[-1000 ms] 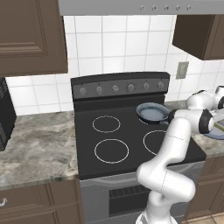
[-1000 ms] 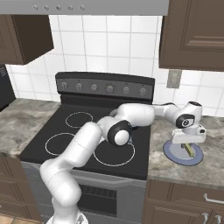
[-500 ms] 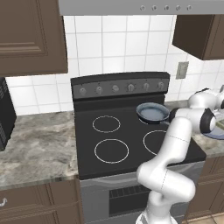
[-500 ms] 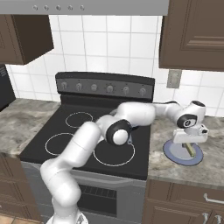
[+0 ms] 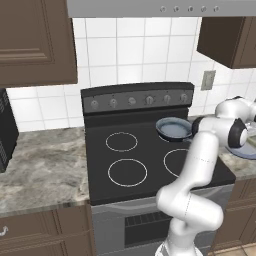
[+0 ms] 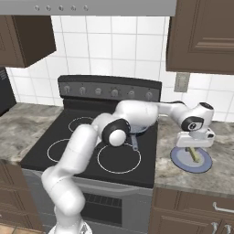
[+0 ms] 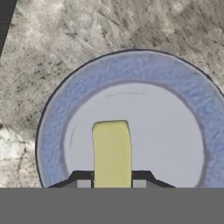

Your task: Pick up the butter stick and place it in the pan. Then turn on the burner for the pan.

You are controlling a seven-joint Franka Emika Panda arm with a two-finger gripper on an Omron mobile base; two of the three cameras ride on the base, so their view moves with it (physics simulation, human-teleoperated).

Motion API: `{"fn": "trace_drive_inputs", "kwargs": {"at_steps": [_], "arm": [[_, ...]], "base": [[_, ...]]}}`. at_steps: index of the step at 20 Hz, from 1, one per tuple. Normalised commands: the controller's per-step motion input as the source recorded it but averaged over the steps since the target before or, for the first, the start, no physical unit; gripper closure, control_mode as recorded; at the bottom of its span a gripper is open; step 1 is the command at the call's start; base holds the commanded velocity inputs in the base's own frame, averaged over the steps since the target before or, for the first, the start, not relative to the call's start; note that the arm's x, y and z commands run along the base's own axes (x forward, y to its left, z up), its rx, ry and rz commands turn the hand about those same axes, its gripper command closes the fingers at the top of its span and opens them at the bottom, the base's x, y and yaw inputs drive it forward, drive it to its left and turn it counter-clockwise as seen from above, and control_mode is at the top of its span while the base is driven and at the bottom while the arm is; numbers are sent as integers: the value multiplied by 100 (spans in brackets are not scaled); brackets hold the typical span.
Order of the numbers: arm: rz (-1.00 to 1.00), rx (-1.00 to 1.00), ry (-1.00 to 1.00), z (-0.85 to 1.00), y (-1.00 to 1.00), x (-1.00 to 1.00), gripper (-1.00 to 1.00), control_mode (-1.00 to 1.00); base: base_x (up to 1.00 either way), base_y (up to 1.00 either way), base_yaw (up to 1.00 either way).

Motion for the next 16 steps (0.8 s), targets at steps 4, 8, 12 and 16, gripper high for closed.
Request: {"fn": "trace_drive_inputs", "kwargs": {"at_steps": [4, 8, 12, 16], "arm": [[0, -4, 0, 1, 55, -31, 100, -100], [-1, -4, -1, 8, 68, -13, 100, -100], [-6, -2, -6, 31, 61, -10, 100, -100], [-9, -4, -5, 33, 61, -6, 100, -100]], "base": [[0, 0, 0], [0, 0, 0], [0, 0, 0], [0, 0, 0]]}}
